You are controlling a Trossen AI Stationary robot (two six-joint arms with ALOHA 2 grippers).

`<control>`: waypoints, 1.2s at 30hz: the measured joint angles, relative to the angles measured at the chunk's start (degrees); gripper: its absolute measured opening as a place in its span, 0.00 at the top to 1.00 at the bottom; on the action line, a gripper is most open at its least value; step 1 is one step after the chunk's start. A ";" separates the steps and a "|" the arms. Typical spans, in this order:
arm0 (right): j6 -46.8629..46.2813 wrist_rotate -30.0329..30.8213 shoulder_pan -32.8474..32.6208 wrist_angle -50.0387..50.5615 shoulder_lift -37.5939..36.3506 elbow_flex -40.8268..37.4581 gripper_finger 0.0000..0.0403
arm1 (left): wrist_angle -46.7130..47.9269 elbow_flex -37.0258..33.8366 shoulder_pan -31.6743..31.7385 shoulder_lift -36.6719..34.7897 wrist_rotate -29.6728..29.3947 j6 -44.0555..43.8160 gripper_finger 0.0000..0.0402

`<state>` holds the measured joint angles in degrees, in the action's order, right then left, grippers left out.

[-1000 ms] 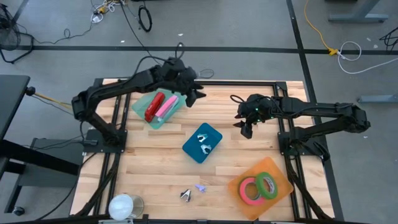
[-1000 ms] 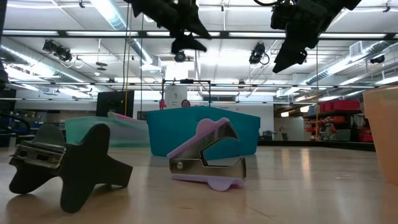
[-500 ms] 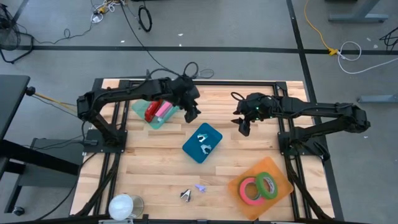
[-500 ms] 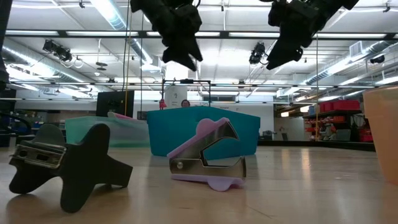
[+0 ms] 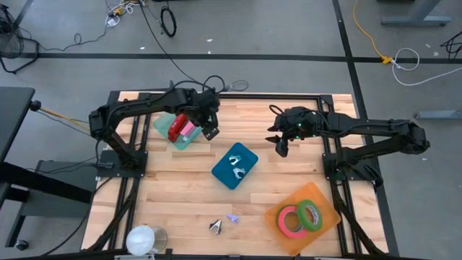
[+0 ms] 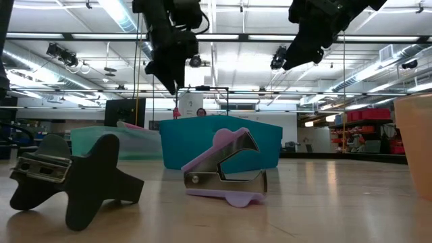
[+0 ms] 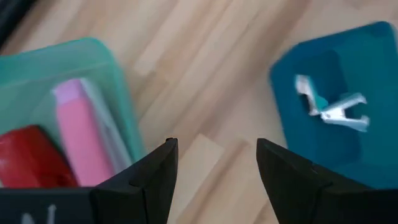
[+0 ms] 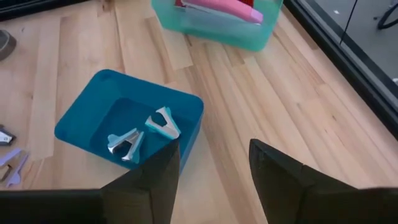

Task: Pick and place Stapler, Stapler remover, tape
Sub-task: Put the black staple remover into the blue bin

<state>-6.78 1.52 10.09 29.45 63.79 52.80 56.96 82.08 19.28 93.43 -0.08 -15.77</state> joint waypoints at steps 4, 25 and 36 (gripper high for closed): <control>1.96 0.17 0.00 -0.09 0.00 0.00 0.52 | -0.68 0.00 -1.93 0.00 4.00 3.17 0.45; 2.83 0.00 0.00 -0.11 0.00 0.00 0.52 | -4.82 0.00 -22.93 -0.04 14.97 11.83 0.45; 2.99 -0.02 0.00 -0.11 0.00 0.00 0.52 | -11.10 0.00 -33.26 -0.04 14.68 -12.19 0.45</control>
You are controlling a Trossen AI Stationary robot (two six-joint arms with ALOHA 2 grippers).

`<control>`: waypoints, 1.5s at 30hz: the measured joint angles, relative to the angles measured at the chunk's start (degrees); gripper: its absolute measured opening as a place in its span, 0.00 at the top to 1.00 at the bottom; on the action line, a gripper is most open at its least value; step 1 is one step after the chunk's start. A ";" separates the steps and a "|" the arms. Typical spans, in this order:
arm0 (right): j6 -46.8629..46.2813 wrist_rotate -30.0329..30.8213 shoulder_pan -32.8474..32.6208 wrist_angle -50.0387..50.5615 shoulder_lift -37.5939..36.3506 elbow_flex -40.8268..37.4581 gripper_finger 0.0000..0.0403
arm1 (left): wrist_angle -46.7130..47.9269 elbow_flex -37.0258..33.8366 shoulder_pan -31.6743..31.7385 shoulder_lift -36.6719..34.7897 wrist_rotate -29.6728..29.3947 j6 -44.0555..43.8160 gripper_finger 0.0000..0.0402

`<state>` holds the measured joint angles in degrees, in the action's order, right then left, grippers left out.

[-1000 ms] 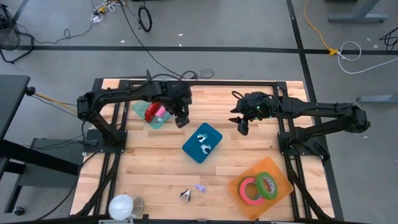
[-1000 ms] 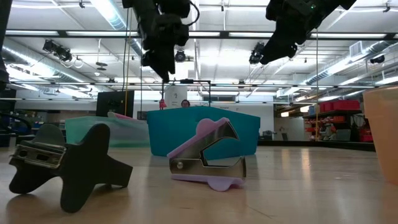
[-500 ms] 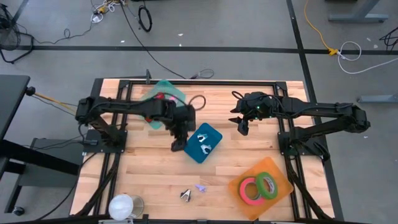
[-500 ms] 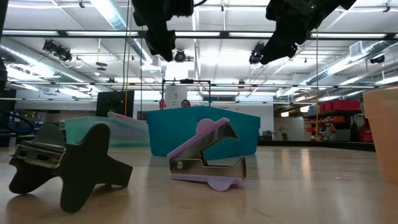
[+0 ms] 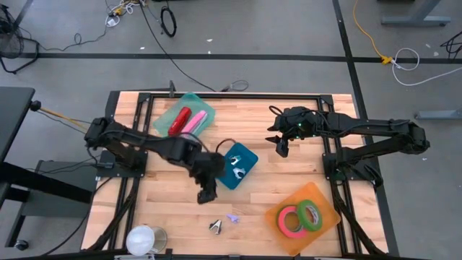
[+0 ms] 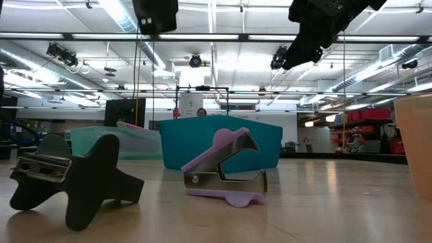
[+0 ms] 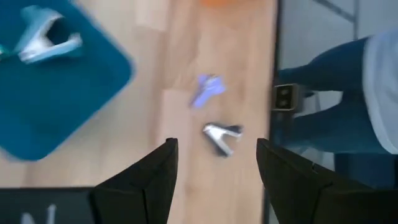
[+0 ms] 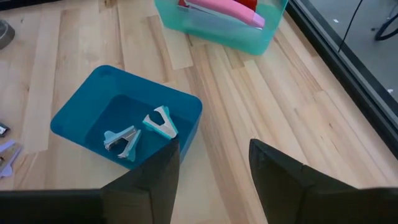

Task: Pick and place Stapler, Stapler remover, tape
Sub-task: Put the black staple remover into the blue bin

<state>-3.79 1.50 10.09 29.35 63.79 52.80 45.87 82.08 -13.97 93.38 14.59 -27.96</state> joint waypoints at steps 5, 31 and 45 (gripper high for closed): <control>0.02 0.00 0.00 -0.08 0.00 0.00 0.52 | -5.16 0.00 -4.99 0.00 -3.72 -1.70 0.45; -1.75 -0.96 -0.17 0.38 -0.04 0.00 0.52 | -4.12 0.02 -14.31 11.19 -10.42 -31.54 0.45; -3.04 -0.94 -0.17 0.36 -0.02 0.00 0.52 | -4.73 0.00 -14.63 19.24 -5.49 -35.07 0.45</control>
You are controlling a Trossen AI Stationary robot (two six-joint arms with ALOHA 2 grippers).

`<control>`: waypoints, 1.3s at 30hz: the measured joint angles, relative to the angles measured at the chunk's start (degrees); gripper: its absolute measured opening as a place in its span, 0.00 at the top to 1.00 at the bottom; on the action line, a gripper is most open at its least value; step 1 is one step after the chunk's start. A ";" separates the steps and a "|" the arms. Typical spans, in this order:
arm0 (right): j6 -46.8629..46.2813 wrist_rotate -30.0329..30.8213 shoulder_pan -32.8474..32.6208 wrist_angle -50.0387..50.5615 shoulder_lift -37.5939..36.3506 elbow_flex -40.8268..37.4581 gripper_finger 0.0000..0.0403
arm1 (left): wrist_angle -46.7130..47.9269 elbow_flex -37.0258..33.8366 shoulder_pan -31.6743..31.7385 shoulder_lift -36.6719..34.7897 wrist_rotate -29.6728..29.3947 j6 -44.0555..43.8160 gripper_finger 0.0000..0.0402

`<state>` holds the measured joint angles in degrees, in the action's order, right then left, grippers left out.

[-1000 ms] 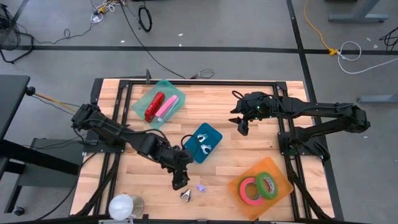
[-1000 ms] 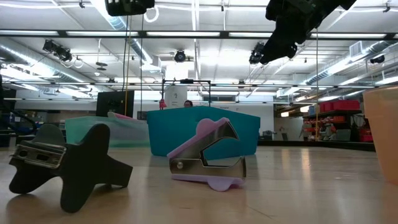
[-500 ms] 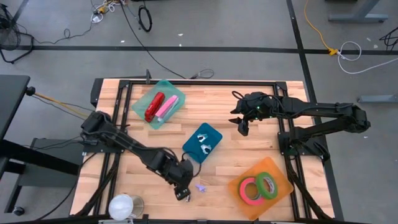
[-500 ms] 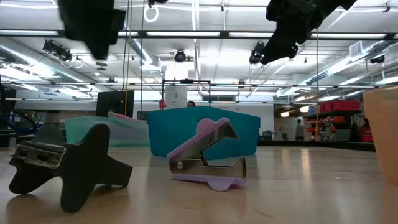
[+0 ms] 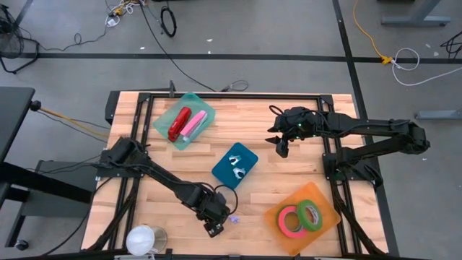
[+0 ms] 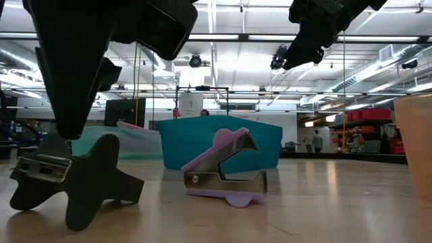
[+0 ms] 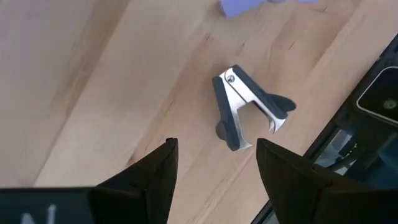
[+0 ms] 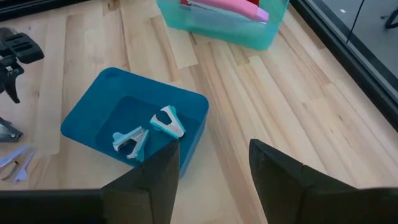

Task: Pick and place Stapler, Stapler remover, tape
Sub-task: Put the black staple remover into the blue bin

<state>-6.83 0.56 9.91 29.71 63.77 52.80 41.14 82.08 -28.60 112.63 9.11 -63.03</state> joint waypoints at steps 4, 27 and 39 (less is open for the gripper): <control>-0.04 0.00 0.00 0.00 0.00 0.00 0.52 | -0.53 0.01 -0.23 1.03 -0.02 -0.41 0.45; -0.17 0.00 0.00 1.18 0.00 0.00 0.52 | -2.56 0.02 -0.24 1.91 0.63 -0.89 0.45; -0.15 -0.04 0.00 1.26 0.02 0.00 0.52 | -4.21 0.00 -0.17 5.19 2.77 -2.46 0.45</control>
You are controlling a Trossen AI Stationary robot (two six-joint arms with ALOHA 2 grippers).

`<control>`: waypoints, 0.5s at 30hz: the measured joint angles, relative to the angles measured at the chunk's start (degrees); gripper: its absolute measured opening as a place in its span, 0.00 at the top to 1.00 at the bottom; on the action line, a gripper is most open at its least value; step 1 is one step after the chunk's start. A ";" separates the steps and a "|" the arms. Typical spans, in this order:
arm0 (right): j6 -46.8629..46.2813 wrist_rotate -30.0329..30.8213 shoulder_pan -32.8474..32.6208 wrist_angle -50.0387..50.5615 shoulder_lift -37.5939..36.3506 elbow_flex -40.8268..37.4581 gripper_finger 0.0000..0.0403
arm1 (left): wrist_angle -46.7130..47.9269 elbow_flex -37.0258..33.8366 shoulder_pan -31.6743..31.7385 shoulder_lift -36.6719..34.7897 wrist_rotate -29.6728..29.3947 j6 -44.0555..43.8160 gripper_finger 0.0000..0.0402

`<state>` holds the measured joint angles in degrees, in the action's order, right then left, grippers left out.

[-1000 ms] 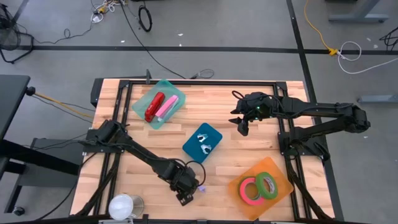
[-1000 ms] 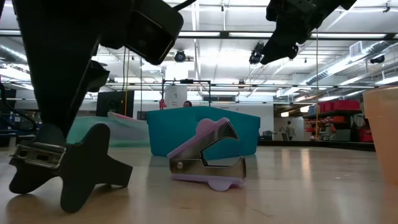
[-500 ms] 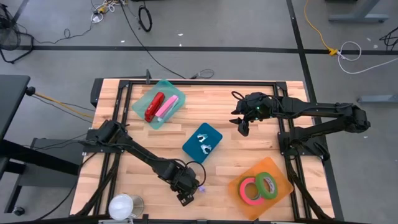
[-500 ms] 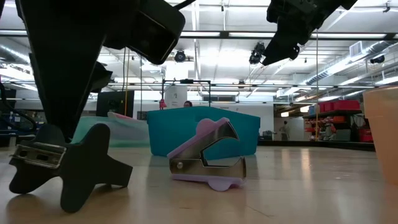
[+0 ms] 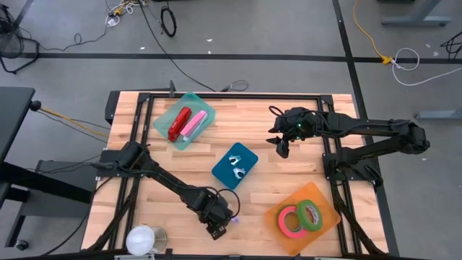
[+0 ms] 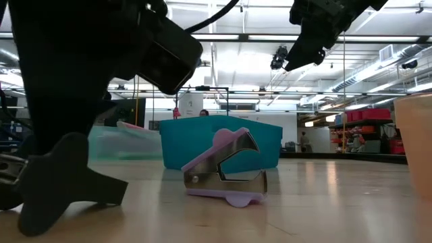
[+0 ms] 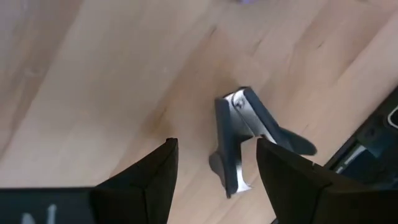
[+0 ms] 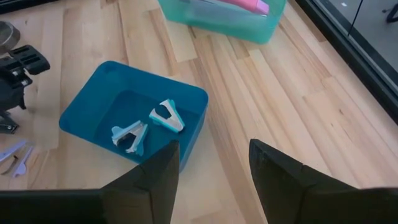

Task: Pick and place Stapler, Stapler remover, tape
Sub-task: Put the black staple remover into the blue bin

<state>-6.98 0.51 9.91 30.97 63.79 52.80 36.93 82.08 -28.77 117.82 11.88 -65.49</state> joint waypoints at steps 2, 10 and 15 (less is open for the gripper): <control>0.01 0.00 0.00 -0.01 0.00 0.00 0.52 | -0.46 0.00 0.02 -0.02 0.00 0.02 0.46; 0.00 -0.09 0.00 -0.03 0.00 0.00 0.52 | -0.24 0.09 0.07 -1.36 1.27 0.18 0.54; -0.37 -0.11 0.00 -0.01 0.00 0.00 0.52 | 0.03 0.00 0.00 -1.36 1.92 0.35 0.59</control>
<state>-7.36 0.40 9.91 30.96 63.79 52.80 36.96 82.08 -28.77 116.46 13.80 -65.14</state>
